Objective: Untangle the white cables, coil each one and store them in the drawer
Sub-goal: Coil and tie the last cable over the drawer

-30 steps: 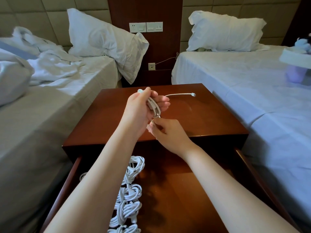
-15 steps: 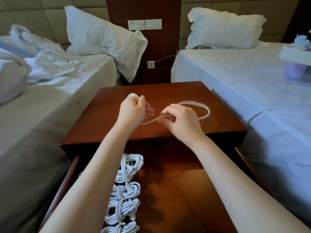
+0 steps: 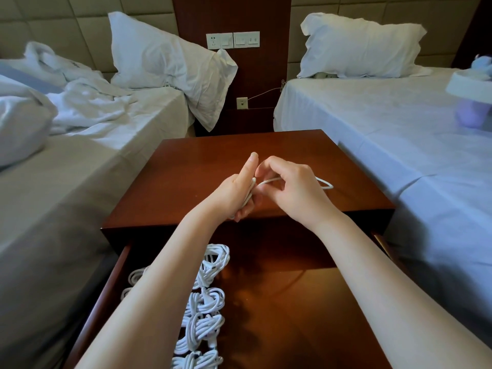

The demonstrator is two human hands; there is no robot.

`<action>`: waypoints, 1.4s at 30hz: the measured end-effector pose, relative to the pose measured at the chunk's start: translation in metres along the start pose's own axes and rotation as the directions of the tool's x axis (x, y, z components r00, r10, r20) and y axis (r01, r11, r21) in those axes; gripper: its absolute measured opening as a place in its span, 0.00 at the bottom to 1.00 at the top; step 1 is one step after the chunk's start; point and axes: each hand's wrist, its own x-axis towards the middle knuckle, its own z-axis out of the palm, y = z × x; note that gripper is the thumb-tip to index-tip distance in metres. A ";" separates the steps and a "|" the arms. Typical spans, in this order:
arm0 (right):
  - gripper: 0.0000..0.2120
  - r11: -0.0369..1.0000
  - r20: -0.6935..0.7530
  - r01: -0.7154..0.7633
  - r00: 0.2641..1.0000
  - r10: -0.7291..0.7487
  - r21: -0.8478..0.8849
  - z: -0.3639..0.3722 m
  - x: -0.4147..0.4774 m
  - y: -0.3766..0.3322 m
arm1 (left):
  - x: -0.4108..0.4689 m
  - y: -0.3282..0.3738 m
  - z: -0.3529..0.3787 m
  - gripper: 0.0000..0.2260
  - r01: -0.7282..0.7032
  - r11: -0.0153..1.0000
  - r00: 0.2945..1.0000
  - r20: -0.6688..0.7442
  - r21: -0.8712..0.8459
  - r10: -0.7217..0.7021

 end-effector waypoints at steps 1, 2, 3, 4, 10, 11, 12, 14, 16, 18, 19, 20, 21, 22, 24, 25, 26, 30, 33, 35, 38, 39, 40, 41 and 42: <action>0.06 1.000 0.011 -0.014 1.000 0.014 0.011 -0.001 0.000 0.001 | 0.000 0.000 0.001 0.39 -0.018 1.000 0.999 0.038 -0.012 0.019; 0.06 0.999 0.028 -0.031 0.999 0.030 0.025 -0.002 0.000 0.003 | 0.001 -0.001 0.001 0.39 -0.032 0.999 0.997 0.075 -0.026 0.034; 0.06 0.998 0.049 -0.045 0.998 0.043 0.041 -0.003 -0.001 0.004 | 0.001 -0.001 0.000 0.39 -0.042 0.999 0.993 0.109 -0.035 0.045; 0.06 0.997 0.066 -0.053 0.997 0.049 0.058 -0.004 -0.001 0.005 | 0.001 -0.001 0.000 0.39 -0.045 0.998 0.990 0.135 -0.043 0.050; 0.04 0.999 0.065 0.012 0.998 -0.014 0.038 -0.003 0.000 0.008 | 0.001 -0.001 -0.001 0.39 -0.029 0.998 0.987 0.157 -0.048 0.037; 0.04 1.000 0.065 0.015 0.998 -0.016 0.025 -0.003 0.000 0.009 | 0.001 0.001 -0.001 0.39 -0.021 0.999 0.991 0.133 -0.032 0.026; 0.04 1.000 0.071 0.013 0.997 -0.014 0.007 -0.003 0.000 0.010 | 0.001 0.002 -0.001 0.38 -0.018 1.000 0.995 0.101 -0.023 0.021; 0.04 1.000 0.089 -0.004 0.996 0.006 -0.022 -0.001 0.000 0.011 | 0.001 0.004 0.000 0.37 -0.023 1.000 1.000 0.016 -0.013 0.023; 0.05 0.999 0.101 -0.044 0.994 0.046 -0.022 0.001 -0.001 0.012 | 0.003 0.003 0.000 0.35 -0.013 1.000 0.997 -0.078 -0.018 0.011; 0.05 0.996 0.104 -0.087 0.991 0.087 -0.012 0.001 -0.001 0.013 | 0.006 -0.001 -0.002 0.33 -0.009 1.000 0.985 -0.171 -0.024 0.005; 0.05 0.994 0.102 -0.109 0.989 0.109 -0.005 0.001 -0.001 0.013 | 0.007 -0.002 -0.004 0.32 -0.016 0.999 0.979 -0.203 -0.040 0.007; 0.06 0.991 0.098 -0.137 0.986 0.136 0.004 0.001 -0.002 0.014 | 0.007 -0.005 -0.007 0.31 -0.034 0.997 0.975 -0.221 -0.069 0.018; 0.07 0.985 0.093 -0.171 0.981 0.168 0.020 0.000 -0.002 0.014 | 0.007 -0.006 -0.009 0.29 -0.065 0.994 0.972 -0.230 -0.090 0.043; 0.08 0.977 0.086 -0.208 0.975 0.204 0.044 -0.001 -0.002 0.014 | 0.007 -0.008 -0.010 0.26 -0.109 0.990 0.968 -0.234 -0.089 0.086; 0.09 0.953 0.067 -0.282 0.959 0.276 0.113 -0.004 -0.003 0.014 | 0.006 -0.012 -0.008 0.16 -0.224 0.975 0.945 -0.247 -0.009 0.215; 0.10 0.938 0.055 -0.316 0.949 0.312 0.144 -0.004 -0.004 0.014 | 0.006 -0.014 -0.006 0.11 -0.275 0.959 0.924 -0.255 0.072 0.284; 0.11 0.924 0.044 -0.345 0.938 0.343 0.167 -0.004 -0.004 0.015 | 0.006 -0.016 -0.004 0.08 -0.310 0.937 0.903 -0.259 0.160 0.343; 0.13 0.881 0.018 -0.412 0.908 0.420 0.233 -0.005 -0.005 0.015 | 0.006 -0.024 0.001 0.08 -0.348 0.883 0.847 -0.297 0.316 0.440; 0.14 0.864 -0.004 -0.432 0.894 0.448 0.258 -0.003 -0.005 0.014 | 0.006 -0.028 0.001 0.07 -0.370 0.862 0.802 -0.349 0.347 0.485; 0.15 0.869 -0.008 -0.434 0.894 0.449 0.238 0.001 -0.005 0.012 | 0.007 -0.029 0.005 0.07 -0.395 0.840 0.764 -0.375 0.371 0.525; 0.17 0.903 -0.042 -0.413 0.906 0.420 0.119 0.008 -0.006 0.010 | 0.007 -0.026 0.011 0.08 -0.445 0.818 0.721 -0.395 0.365 0.569; 0.17 0.912 -0.057 -0.402 0.912 0.406 0.077 0.011 -0.007 0.010 | 0.007 -0.024 0.012 0.09 -0.454 0.813 0.710 -0.402 0.365 0.578; 0.17 0.918 -0.079 -0.393 0.915 0.395 0.047 0.013 -0.008 0.009 | 0.008 -0.024 0.014 0.10 -0.455 0.816 0.708 -0.410 0.358 0.575; 0.17 0.922 -0.111 -0.386 0.916 0.386 0.023 0.014 -0.009 0.009 | 0.008 -0.024 0.015 0.11 -0.445 0.830 0.718 -0.420 0.336 0.555; 0.16 0.925 -0.153 -0.380 0.914 0.376 0.001 0.015 -0.009 0.008 | 0.008 -0.023 0.017 0.12 -0.430 0.852 0.734 -0.434 0.300 0.523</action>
